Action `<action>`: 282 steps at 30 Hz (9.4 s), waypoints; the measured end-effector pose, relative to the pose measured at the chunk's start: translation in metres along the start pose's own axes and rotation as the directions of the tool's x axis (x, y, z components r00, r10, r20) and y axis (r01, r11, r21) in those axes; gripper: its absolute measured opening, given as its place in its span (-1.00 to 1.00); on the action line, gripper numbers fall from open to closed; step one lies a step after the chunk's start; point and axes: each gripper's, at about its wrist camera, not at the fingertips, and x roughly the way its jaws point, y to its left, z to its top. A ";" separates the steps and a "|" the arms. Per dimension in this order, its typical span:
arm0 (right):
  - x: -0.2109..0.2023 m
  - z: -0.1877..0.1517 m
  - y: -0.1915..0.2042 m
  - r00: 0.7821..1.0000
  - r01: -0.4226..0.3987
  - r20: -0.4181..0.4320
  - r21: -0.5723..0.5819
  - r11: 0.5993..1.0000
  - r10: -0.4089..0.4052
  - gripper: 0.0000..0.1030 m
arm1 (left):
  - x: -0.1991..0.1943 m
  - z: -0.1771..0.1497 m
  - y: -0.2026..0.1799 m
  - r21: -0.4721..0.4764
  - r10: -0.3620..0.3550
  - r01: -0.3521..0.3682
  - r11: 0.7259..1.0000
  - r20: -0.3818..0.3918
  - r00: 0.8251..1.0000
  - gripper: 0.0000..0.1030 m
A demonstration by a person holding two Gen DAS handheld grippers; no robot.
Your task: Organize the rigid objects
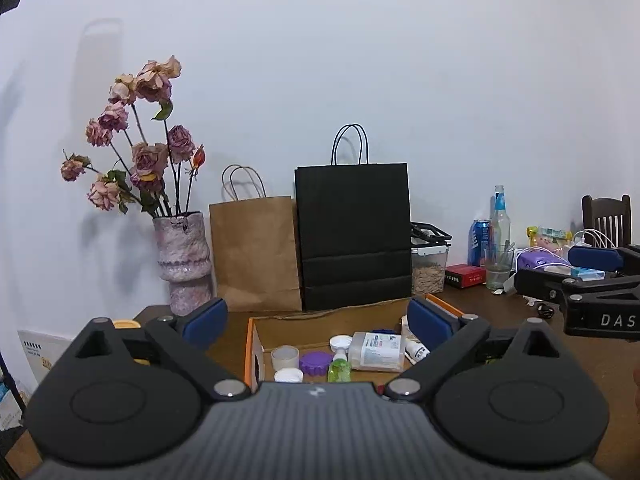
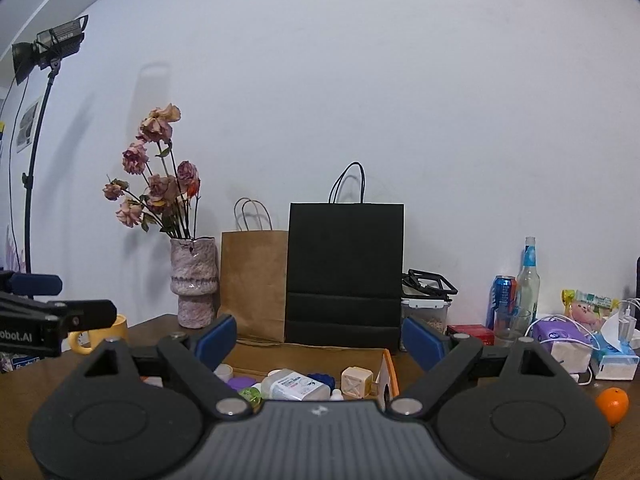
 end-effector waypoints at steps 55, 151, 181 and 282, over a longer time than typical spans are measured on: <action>0.055 -0.090 -0.032 0.899 0.072 -0.433 0.287 0.955 0.062 -0.23 | 0.075 -0.091 0.048 -0.151 -0.081 0.026 0.988 -0.369 0.926 0.58; 0.195 -0.062 -0.034 0.896 0.099 -0.439 0.059 0.993 -0.063 -0.69 | 0.189 -0.049 0.030 -0.228 -0.093 0.002 0.974 -0.391 0.915 0.05; 0.046 0.000 -0.001 1.000 0.011 0.013 -0.052 0.999 -0.011 0.74 | 0.026 0.001 -0.003 -0.048 0.044 -0.039 0.998 0.111 0.993 1.00; -0.309 -0.110 0.087 0.994 0.022 -0.107 0.106 0.994 -0.011 0.99 | -0.300 -0.119 -0.021 -0.065 0.085 -0.091 0.994 -0.089 0.992 1.00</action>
